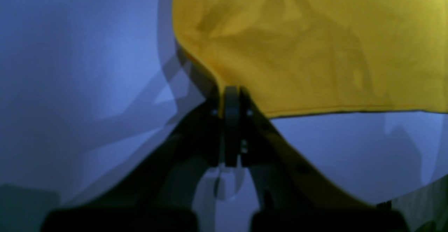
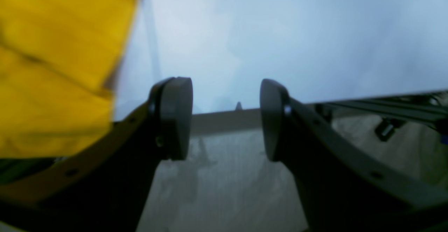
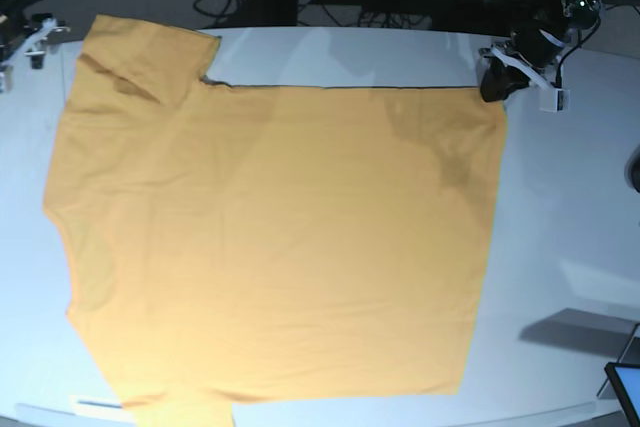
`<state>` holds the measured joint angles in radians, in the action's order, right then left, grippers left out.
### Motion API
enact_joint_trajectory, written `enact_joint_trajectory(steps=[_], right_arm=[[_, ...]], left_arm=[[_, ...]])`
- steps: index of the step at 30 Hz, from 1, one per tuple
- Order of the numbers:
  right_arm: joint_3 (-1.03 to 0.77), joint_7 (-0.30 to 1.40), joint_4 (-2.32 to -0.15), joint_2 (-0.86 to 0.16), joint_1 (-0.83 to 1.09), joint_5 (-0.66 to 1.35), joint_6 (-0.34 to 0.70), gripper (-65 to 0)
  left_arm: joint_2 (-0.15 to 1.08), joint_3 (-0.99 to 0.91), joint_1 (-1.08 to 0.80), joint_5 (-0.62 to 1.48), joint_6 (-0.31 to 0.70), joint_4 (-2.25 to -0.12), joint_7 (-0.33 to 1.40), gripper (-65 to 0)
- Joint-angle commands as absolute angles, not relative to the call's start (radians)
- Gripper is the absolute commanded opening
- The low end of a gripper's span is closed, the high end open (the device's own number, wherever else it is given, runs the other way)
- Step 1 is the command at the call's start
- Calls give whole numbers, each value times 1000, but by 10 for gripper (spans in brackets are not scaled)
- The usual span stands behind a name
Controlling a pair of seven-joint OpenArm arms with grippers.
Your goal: Fold the T-shirt properly
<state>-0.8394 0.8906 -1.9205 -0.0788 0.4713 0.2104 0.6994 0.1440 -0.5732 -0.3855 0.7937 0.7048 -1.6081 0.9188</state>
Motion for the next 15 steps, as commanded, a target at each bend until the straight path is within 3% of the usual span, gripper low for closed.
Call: enact_joint_trajectory(steps=[1, 15], right_arm=[[-831, 892, -1936, -88, 473, 220, 698, -348], [-782, 1035, -1936, -93, 449, 280, 698, -347]], left_arm=[[154, -575, -392, 780, 698, -1621, 934, -650], [154, -573, -390, 780, 698, -1616, 934, -650]])
